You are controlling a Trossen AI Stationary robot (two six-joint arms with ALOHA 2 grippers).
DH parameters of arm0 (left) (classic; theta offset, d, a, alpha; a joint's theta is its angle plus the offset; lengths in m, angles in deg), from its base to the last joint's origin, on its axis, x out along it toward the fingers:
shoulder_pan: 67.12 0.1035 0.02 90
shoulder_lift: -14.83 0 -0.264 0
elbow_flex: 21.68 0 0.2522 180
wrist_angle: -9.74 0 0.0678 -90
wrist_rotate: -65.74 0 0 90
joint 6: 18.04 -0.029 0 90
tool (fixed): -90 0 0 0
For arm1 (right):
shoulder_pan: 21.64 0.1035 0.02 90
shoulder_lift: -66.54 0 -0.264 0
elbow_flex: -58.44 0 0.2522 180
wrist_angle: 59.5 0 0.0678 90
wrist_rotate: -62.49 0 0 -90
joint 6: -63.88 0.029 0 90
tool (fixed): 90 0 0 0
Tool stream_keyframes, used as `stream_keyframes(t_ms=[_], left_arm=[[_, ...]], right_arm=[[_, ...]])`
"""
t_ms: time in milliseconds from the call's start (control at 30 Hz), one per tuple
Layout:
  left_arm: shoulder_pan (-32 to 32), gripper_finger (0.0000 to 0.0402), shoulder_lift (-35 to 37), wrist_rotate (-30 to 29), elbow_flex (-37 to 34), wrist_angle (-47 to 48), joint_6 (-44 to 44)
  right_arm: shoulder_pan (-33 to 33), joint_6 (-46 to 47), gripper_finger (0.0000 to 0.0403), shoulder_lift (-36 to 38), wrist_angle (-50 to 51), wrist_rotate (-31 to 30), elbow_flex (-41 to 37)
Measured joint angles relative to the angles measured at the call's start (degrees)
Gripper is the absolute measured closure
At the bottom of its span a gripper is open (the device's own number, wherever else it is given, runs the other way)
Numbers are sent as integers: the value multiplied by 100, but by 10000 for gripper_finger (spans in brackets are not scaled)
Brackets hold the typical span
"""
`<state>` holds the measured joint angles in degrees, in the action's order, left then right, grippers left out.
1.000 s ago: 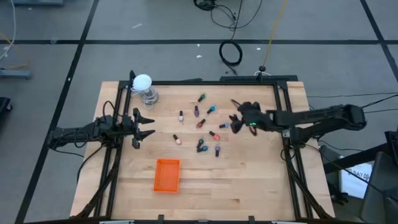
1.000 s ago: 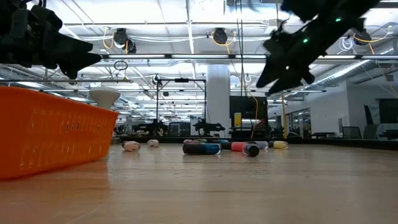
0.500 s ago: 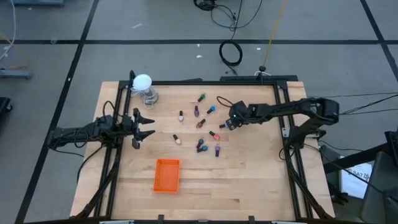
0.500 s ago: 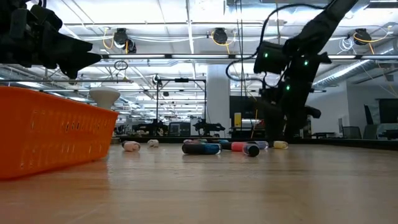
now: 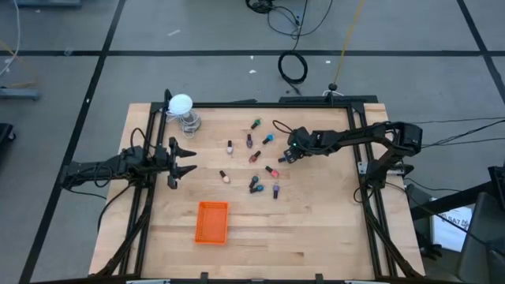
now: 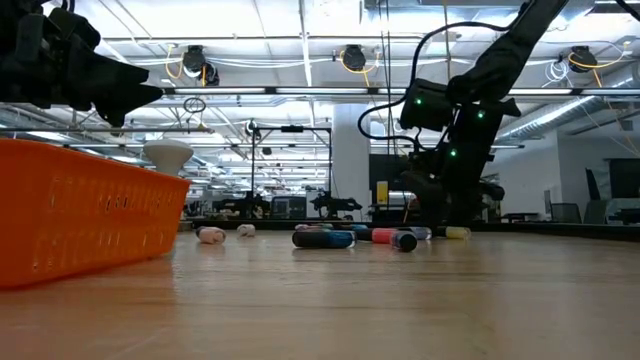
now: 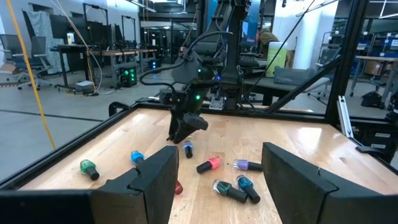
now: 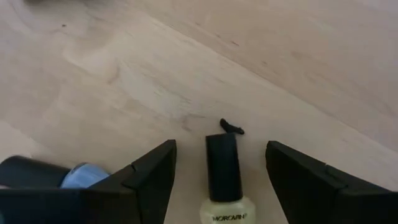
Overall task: Pick & Place Nail Polish
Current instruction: Put the yellow nail color bottle into the orange bin
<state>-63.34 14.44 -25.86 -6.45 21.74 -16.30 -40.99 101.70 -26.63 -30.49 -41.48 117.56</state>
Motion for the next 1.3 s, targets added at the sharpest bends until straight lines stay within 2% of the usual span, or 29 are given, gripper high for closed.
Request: stream_keyframes(t_ms=[133,267,700,967,1167,1300], left_arm=[[1,174,0,-1,0,1,0],[-1,174,0,-1,0,1,0],[2,174,1,-1,0,1,0],[2,174,0,-1,0,3,0],[2,174,0,0,0,3,0],[2,174,0,-16,0,7,0]], right_arm=[[0,-278,171,20,23,66,-1],[0,-412,197,20,43,73,-4],[-9,-751,354,24,83,80,-9],[-11,-1361,356,219,-132,80,-39],[25,-1857,356,1079,-623,87,-31],[317,-2122,356,1661,-1072,404,-33]])
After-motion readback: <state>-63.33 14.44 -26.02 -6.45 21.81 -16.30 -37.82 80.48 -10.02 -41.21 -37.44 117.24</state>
